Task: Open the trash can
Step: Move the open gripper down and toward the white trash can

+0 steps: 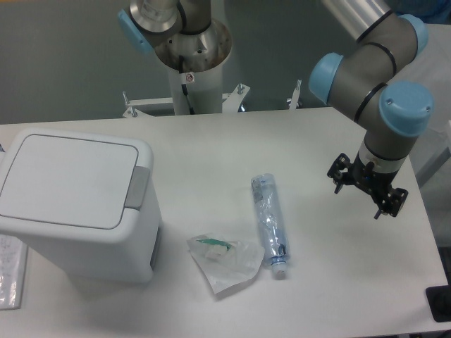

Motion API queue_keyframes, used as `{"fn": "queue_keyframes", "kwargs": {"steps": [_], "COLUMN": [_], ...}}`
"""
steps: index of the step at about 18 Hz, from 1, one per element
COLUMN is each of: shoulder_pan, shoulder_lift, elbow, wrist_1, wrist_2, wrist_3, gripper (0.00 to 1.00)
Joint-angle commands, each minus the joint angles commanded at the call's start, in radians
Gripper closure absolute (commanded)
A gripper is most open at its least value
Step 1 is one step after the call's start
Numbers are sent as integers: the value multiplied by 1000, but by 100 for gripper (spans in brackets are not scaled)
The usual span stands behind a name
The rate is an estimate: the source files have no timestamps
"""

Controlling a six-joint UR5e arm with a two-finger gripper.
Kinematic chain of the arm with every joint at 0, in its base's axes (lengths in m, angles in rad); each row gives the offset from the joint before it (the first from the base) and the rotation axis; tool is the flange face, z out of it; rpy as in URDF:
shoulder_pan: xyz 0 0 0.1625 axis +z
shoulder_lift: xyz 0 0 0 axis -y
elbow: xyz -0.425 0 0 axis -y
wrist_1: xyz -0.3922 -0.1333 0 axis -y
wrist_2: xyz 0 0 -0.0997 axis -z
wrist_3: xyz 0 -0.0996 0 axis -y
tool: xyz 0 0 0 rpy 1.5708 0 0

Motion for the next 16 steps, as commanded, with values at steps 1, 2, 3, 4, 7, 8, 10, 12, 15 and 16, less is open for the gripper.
{"fn": "queue_keyframes", "kwargs": {"steps": [1, 2, 3, 4, 7, 8, 10, 12, 15, 16], "shoulder_pan": [0, 0, 2, 3, 2, 0, -8, -14, -18, -18], "shoulder_lift": [0, 2, 2, 2, 3, 3, 6, 17, 52, 55], "elbow": [0, 0, -2, -3, -5, -5, -23, -32, -35, -35], "wrist_1": [0, 0, 0, 0, 3, 3, 5, 6, 14, 17], "wrist_2": [0, -3, -18, -43, -83, -84, -107, -139, -211, -238], "wrist_3": [0, 0, -2, -5, -50, -64, -113, -207, -374, -453], "gripper": [0, 0, 0, 0, 0, 0, 0, 0, 0, 0]}}
